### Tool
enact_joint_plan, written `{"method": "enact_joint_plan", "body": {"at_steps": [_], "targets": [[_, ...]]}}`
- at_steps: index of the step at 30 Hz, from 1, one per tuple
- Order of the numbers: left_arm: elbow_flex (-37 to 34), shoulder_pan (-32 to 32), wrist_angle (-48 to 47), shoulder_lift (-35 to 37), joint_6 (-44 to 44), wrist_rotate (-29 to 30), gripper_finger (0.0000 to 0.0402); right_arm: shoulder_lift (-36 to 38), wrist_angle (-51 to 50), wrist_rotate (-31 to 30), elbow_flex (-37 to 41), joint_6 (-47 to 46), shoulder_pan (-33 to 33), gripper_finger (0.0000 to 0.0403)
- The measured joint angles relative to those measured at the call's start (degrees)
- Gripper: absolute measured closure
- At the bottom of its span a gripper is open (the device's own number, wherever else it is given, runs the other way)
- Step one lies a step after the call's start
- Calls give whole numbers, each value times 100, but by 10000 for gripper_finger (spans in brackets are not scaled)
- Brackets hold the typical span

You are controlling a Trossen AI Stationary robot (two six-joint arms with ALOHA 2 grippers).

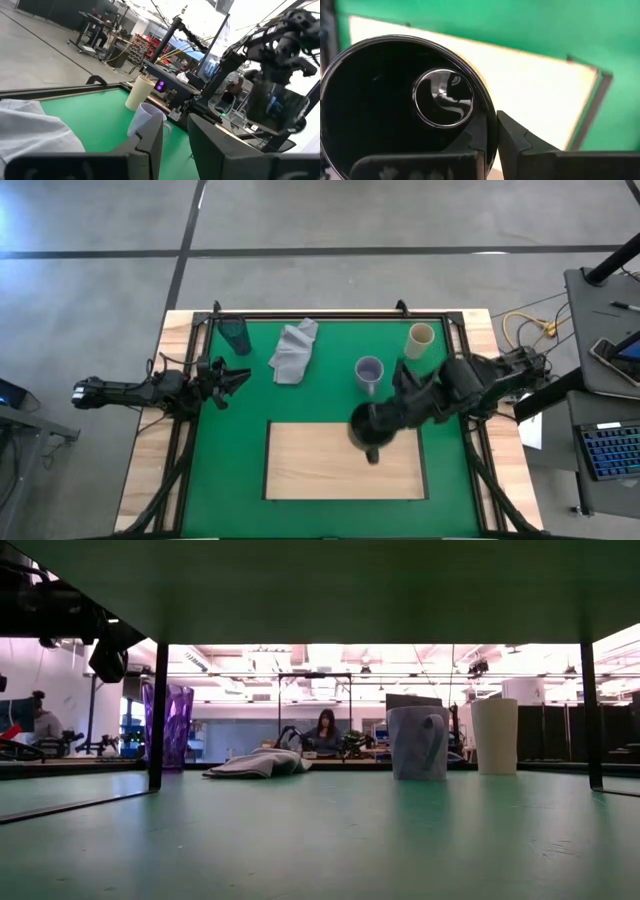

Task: Stack small to large cups/mugs on shelf
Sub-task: Put the black mug on the shelf

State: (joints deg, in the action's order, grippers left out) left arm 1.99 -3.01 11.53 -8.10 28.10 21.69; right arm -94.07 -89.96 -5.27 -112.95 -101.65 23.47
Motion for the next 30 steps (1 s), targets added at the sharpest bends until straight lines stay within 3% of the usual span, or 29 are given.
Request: {"method": "enact_joint_plan", "body": {"at_steps": [8, 14, 25, 30], "targets": [[1, 0, -7, -7, -1, -16, 324, 147, -3, 129, 570, -1311, 851, 390], [1, 0, -13, -9, -2, -27, 324, 143, -10, 74, 1186, -2014, 1129, 390], [0, 0, -54, -11, -2, -39, 324, 251, 45, 93, 1638, -2116, 1193, 389], [-2, 0, -61, -11, -2, -39, 324, 276, 1, 163, 1662, -2167, 1192, 357]]}}
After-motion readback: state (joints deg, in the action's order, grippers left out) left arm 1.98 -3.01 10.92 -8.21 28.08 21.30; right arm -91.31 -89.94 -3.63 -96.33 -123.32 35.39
